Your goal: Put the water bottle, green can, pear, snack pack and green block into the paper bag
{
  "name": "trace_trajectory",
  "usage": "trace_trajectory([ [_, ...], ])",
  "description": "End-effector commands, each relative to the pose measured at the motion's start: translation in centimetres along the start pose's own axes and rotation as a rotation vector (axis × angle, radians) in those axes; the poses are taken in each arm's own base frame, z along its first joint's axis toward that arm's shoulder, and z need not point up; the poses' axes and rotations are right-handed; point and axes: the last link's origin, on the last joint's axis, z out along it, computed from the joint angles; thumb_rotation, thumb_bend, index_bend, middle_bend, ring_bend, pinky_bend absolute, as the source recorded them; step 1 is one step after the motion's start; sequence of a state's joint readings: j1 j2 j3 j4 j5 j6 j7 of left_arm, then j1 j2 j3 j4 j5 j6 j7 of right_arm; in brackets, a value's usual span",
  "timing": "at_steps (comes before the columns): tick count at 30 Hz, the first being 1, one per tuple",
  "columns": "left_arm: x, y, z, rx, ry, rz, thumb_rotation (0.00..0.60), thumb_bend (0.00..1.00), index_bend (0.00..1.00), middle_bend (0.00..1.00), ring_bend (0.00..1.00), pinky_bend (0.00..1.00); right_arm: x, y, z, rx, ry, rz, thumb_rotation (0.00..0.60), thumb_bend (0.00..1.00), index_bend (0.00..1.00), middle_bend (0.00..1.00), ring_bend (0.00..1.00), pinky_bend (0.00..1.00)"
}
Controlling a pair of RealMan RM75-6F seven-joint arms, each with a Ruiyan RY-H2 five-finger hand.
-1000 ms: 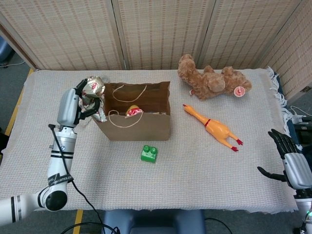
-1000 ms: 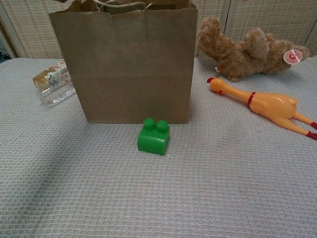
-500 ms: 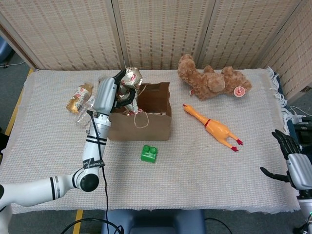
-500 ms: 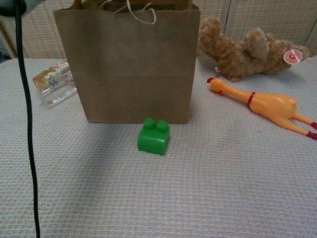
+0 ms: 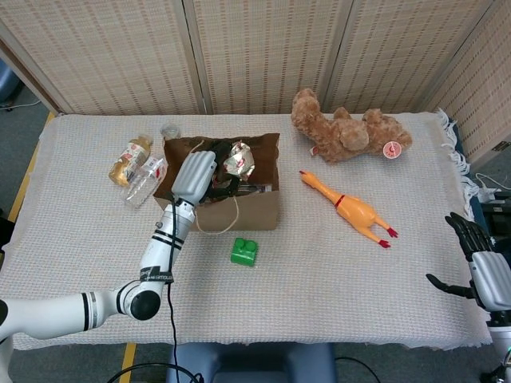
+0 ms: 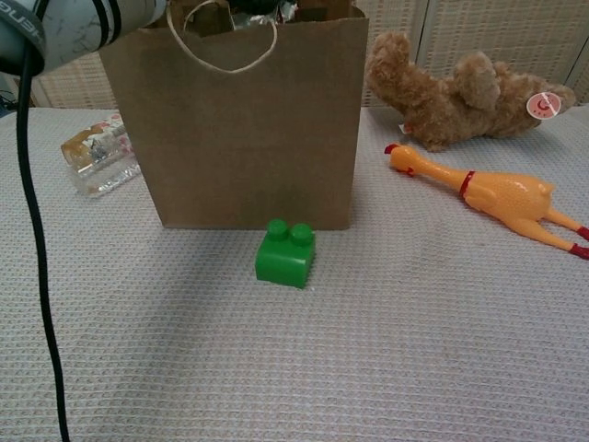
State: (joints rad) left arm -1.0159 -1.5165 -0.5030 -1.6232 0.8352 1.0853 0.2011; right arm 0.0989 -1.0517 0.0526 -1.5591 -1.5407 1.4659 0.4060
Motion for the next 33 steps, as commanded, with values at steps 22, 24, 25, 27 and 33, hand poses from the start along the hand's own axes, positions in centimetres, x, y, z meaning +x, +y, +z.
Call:
trace_trajectory([
  [22, 8.6, -3.2, -8.1, 0.038, 0.17, -0.075, 0.6, 0.54, 0.14, 0.11, 0.03, 0.21, 0.1, 0.0, -0.1, 0.007, 0.001, 0.0, 0.6, 0.06, 0.0, 0.0, 0.0, 0.0],
  [24, 10.1, -4.4, -10.3, 0.044, 0.211, -0.071, 0.6, 0.59, 0.17, 0.15, 0.06, 0.22, 0.0, -0.1, -0.1, 0.008, 0.001, -0.001, 0.6, 0.06, 0.0, 0.0, 0.0, 0.0],
  [25, 10.7, -5.0, -11.3, 0.051, 0.229, -0.072, 0.6, 0.61, 0.2, 0.18, 0.09, 0.24, 0.0, -0.1, -0.1, 0.009, 0.001, -0.001, 0.6, 0.06, 0.0, 0.0, 0.0, 0.0],
  [27, 11.8, -6.6, -13.5, 0.076, 0.253, -0.068, 0.6, 0.61, 0.24, 0.22, 0.13, 0.28, 0.0, -0.1, -0.1, 0.009, 0.0, -0.001, 0.6, 0.06, 0.0, 0.0, 0.0, 0.0],
  [33, 12.7, -11.0, -20.0, 0.136, 0.253, -0.019, 0.6, 0.61, 0.3, 0.3, 0.22, 0.34, -0.1, -0.2, -0.1, 0.012, 0.0, -0.004, 0.6, 0.06, 0.0, 0.0, 0.0, 0.0],
])
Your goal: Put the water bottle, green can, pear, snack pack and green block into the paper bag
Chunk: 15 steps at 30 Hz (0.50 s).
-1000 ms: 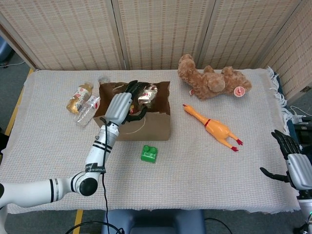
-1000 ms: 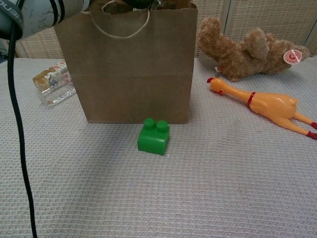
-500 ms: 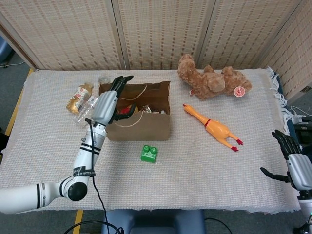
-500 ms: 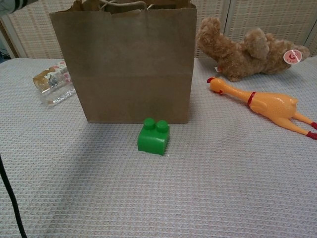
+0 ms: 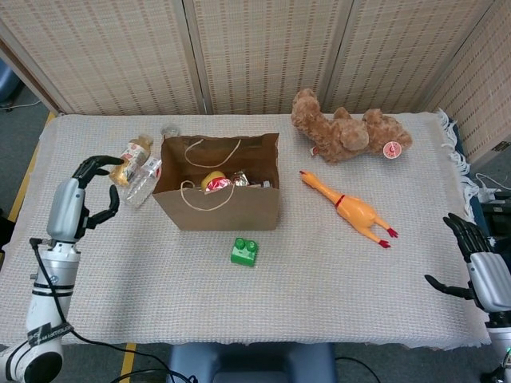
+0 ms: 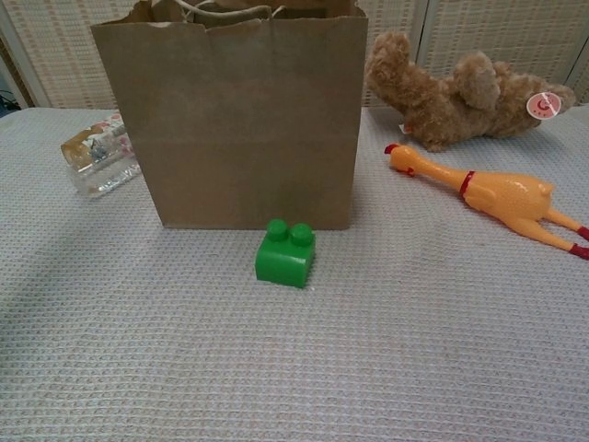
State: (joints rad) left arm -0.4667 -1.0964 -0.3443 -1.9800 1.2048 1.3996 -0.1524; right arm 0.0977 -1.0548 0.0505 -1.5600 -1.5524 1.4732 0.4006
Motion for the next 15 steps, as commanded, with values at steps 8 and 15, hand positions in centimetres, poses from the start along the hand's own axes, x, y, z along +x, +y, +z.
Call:
trace_trajectory([
  [8, -0.3, -5.6, -8.9, -0.157, -0.195, 0.244, 0.6, 0.61, 0.34, 0.37, 0.28, 0.39, -0.3, -0.3, 0.2, 0.002, -0.002, -0.013, 0.6, 0.06, 0.0, 0.0, 0.0, 0.0],
  [15, -5.0, -6.2, -10.1, -0.516, -0.467, 0.521, 0.6, 0.52, 0.34, 0.36, 0.28, 0.4, -0.5, -0.4, 0.4, 0.003, -0.006, -0.018, 0.6, 0.06, 0.0, 0.0, 0.0, 0.0],
])
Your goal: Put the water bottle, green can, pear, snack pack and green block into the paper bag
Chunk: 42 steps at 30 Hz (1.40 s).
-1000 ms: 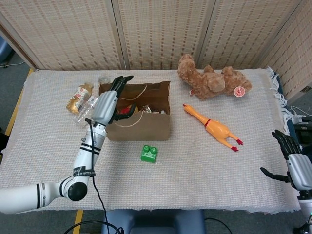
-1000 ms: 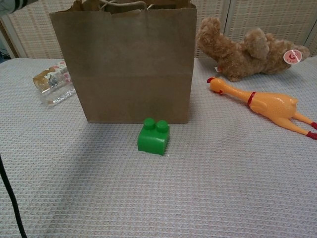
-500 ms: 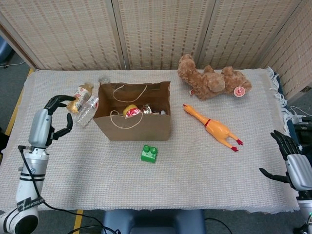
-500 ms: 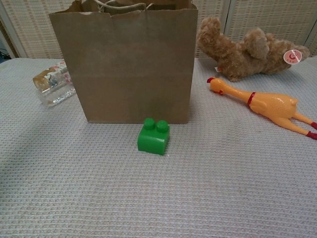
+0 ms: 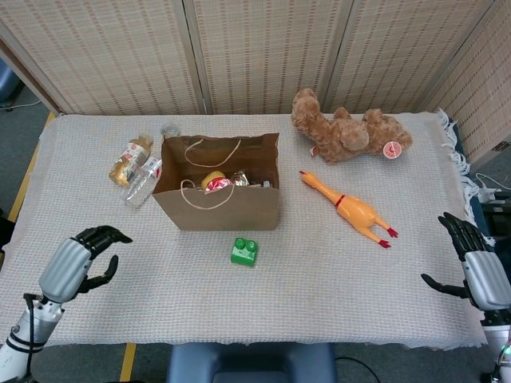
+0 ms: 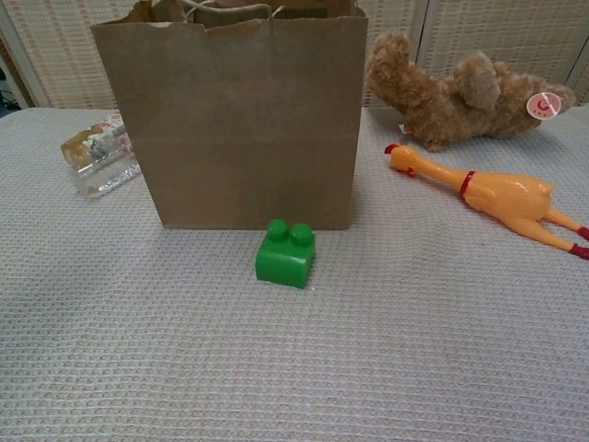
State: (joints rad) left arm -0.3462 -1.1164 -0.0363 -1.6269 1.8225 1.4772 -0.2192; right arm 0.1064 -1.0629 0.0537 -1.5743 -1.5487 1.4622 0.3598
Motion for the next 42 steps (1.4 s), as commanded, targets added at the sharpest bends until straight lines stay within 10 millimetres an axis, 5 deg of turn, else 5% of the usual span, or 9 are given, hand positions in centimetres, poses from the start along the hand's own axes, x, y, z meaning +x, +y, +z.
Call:
trace_trajectory([
  [1, -3.9, 0.8, 0.0, -0.259, -0.183, 0.207, 0.6, 0.5, 0.33, 0.36, 0.28, 0.4, 0.0, 0.0, 0.0, -0.002, -0.002, 0.001, 0.6, 0.06, 0.0, 0.0, 0.0, 0.0],
  [5, -6.2, 2.3, 2.3, -0.435, -0.277, 0.319, 0.6, 0.43, 0.27, 0.3, 0.23, 0.35, 0.0, 0.0, 0.1, -0.003, -0.005, 0.002, 0.6, 0.06, 0.0, 0.0, 0.0, 0.0],
  [10, -8.6, 4.4, 6.3, -0.507, -0.364, 0.403, 0.6, 0.38, 0.06, 0.09, 0.02, 0.17, 0.0, 0.1, 0.0, -0.003, -0.009, 0.001, 0.6, 0.06, 0.0, 0.0, 0.0, 0.0],
  [14, -10.7, 6.4, 9.1, -0.519, -0.422, 0.419, 0.6, 0.37, 0.0, 0.01, 0.0, 0.13, 0.1, 0.2, 0.0, -0.004, -0.012, 0.005, 0.6, 0.06, 0.0, 0.0, 0.0, 0.0],
  [25, -15.9, 9.2, 14.4, -0.472, -0.542, 0.455, 0.6, 0.36, 0.0, 0.0, 0.0, 0.11, 0.3, 0.5, -0.1, -0.008, -0.015, 0.014, 0.6, 0.06, 0.0, 0.0, 0.0, 0.0],
  [33, -15.6, 10.7, 17.7, -0.403, -0.475, 0.372, 0.6, 0.36, 0.0, 0.0, 0.0, 0.11, 0.3, 0.5, -0.2, -0.009, -0.028, 0.014, 0.6, 0.06, 0.0, 0.0, 0.0, 0.0],
  [42, -16.6, 11.4, 19.2, -0.388, -0.491, 0.383, 0.6, 0.36, 0.0, 0.0, 0.0, 0.11, 0.1, 0.3, -0.2, -0.005, -0.039, 0.013, 0.6, 0.06, 0.0, 0.0, 0.0, 0.0],
])
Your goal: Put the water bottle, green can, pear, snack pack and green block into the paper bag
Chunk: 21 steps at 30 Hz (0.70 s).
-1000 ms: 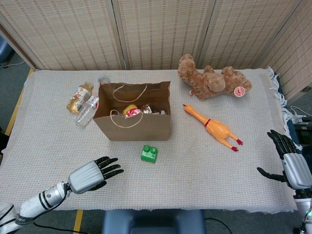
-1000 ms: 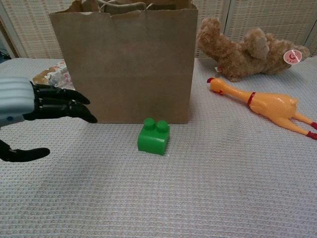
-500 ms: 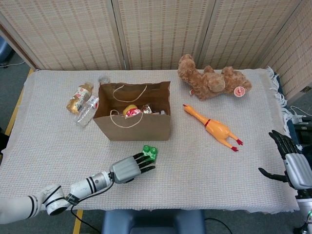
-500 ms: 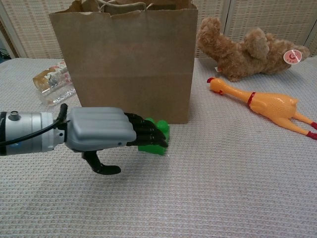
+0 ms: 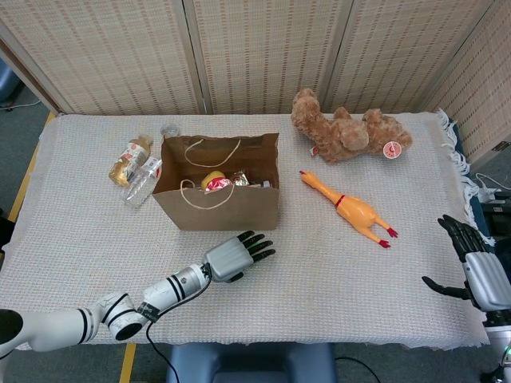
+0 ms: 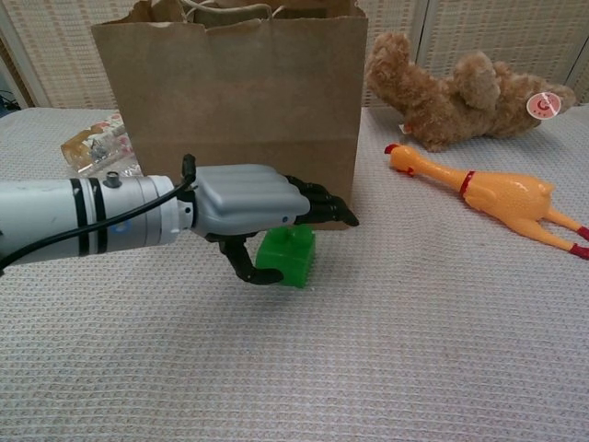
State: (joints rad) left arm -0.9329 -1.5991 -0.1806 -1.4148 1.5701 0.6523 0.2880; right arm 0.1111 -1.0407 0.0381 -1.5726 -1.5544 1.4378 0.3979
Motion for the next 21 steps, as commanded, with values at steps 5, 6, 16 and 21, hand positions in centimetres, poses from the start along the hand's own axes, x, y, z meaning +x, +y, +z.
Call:
trace_trajectory([
  [5, -0.2, -0.1, 1.9, 0.006, -0.037, 0.042, 0.6, 0.36, 0.0, 0.0, 0.0, 0.11, -0.1, -0.1, 0.1, 0.001, -0.005, 0.001, 0.6, 0.06, 0.0, 0.0, 0.0, 0.0],
  [6, -0.2, 0.0, 2.2, 0.007, -0.042, 0.049, 0.6, 0.36, 0.0, 0.0, 0.0, 0.11, 0.0, -0.1, 0.0, 0.0, -0.006, 0.002, 0.6, 0.06, 0.0, 0.0, 0.0, 0.0],
  [16, -2.1, -1.0, 3.2, 0.055, -0.139, 0.099, 0.6, 0.36, 0.0, 0.0, 0.0, 0.11, 0.0, 0.0, 0.0, 0.005, -0.011, 0.012, 0.6, 0.06, 0.0, 0.0, 0.0, 0.0],
  [21, -2.8, -1.9, 3.1, 0.099, -0.157, 0.091, 0.6, 0.37, 0.0, 0.0, 0.0, 0.13, 0.0, 0.0, 0.0, 0.005, -0.012, 0.015, 0.6, 0.06, 0.0, 0.0, 0.0, 0.0],
])
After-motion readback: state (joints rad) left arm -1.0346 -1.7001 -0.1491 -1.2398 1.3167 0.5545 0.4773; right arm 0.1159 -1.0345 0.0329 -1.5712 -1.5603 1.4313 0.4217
